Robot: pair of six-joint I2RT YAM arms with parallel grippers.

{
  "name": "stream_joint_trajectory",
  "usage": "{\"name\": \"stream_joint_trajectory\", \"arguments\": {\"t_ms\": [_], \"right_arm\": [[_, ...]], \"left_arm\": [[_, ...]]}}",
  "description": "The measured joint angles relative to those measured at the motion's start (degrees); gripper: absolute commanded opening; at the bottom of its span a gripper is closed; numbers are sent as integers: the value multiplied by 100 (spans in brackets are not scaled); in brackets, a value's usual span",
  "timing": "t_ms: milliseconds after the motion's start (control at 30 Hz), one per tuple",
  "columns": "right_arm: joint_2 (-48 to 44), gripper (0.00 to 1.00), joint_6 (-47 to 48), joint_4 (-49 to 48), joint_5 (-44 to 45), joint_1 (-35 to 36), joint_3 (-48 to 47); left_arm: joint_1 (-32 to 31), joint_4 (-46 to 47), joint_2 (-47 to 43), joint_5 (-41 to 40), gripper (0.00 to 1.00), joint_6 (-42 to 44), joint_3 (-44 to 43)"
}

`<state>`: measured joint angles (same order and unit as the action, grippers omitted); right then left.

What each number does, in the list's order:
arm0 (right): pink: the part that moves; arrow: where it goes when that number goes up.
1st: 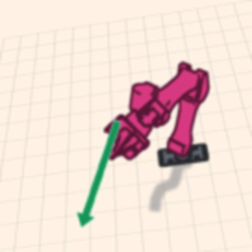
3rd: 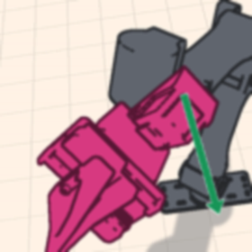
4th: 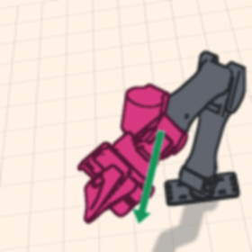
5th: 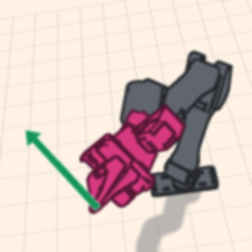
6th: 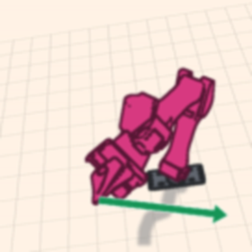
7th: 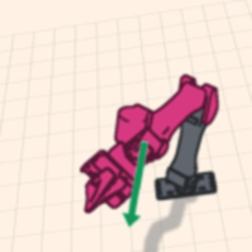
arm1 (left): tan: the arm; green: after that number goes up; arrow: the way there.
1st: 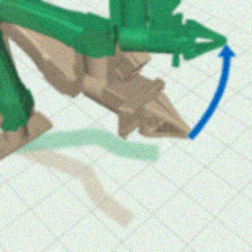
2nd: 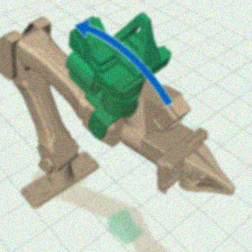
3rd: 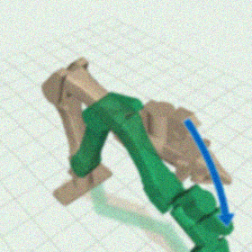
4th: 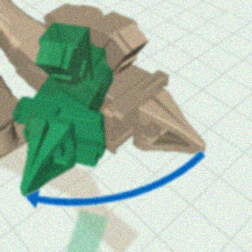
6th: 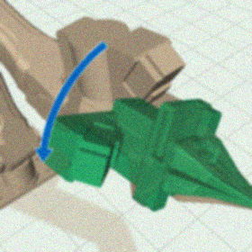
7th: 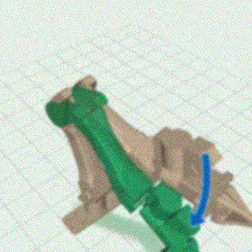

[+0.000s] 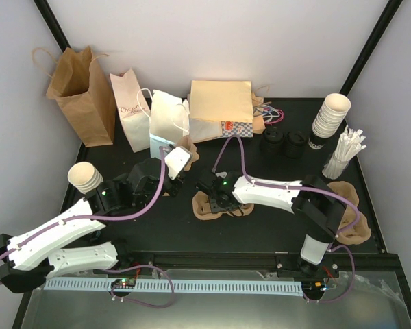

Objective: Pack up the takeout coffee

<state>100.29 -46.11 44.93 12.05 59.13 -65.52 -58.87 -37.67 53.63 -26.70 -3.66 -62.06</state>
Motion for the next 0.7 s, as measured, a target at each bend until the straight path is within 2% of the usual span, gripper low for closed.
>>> {"name": "stream_joint_trajectory", "arguments": {"t_ms": [233,433,700], "right_arm": [[-44,43,-168,63,144,-31,-15],[-466,36,-249,90,146,-282,107],[-1259,33,-535,634,656,-490,74]], "left_arm": [[2,0,0,48,9,0,39],[4,2,13,94,9,0,42],[4,7,87,138,10,0,44]]}}
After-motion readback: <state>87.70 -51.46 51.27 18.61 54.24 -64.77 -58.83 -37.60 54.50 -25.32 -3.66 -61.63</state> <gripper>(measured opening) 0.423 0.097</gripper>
